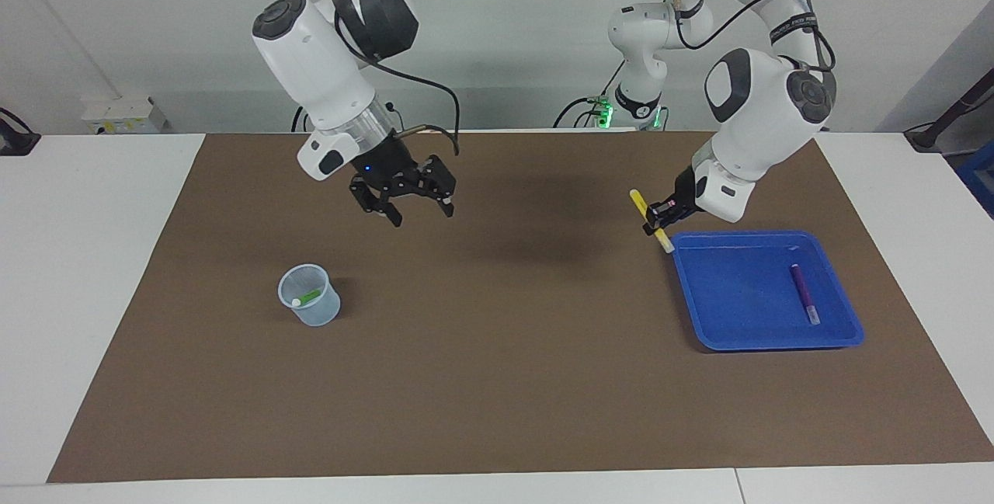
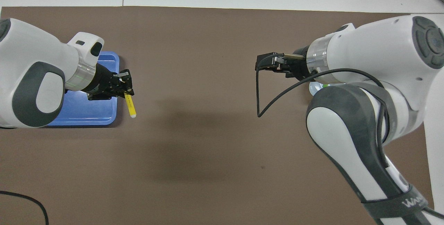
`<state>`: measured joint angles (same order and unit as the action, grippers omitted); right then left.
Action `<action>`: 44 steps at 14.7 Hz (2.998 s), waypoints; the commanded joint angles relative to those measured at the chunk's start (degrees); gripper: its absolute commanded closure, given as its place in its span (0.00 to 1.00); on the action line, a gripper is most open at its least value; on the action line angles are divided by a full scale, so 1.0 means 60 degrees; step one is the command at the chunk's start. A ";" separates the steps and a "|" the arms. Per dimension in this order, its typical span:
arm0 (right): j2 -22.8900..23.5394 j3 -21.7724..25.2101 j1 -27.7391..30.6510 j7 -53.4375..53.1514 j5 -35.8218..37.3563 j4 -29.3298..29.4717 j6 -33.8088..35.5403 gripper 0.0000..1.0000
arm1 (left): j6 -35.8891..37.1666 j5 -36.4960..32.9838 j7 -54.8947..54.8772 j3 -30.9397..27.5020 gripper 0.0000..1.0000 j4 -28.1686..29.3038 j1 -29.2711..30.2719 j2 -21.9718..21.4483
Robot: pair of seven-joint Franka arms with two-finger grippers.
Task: Right arm passes pens to left for tray arrangement
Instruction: 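Lower the yellow pen into the blue tray while the right gripper returns to the cup, then open the left gripper over the tray while the right gripper grasps the green pen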
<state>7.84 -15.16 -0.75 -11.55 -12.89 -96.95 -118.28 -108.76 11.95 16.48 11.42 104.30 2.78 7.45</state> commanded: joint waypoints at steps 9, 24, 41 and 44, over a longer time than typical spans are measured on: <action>-0.0179 -0.0096 0.2072 0.1645 0.0316 -0.0729 -0.0367 0.16 | -0.2571 -0.2472 -0.4239 0.0045 1.00 0.0883 0.1485 0.0399; 0.0379 -0.0096 0.2982 0.2584 0.0844 -0.1374 -0.1687 0.28 | -0.4300 -0.3500 -0.4753 0.0045 1.00 0.0897 0.2188 0.1630; 0.0715 -0.0140 0.2645 0.4093 0.1796 -0.2313 -0.3401 0.49 | -0.5018 -0.3514 -0.4988 0.0045 1.00 0.1073 0.2569 0.2128; 0.0803 -0.0139 0.2645 0.4093 0.1796 -0.2298 -0.3430 0.53 | -0.5018 -0.3514 -0.4973 0.0045 1.00 0.1176 0.2569 0.2143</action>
<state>12.23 -15.63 14.64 12.27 -3.11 -110.40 -137.42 -137.47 -7.95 -13.28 11.36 110.03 17.66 20.53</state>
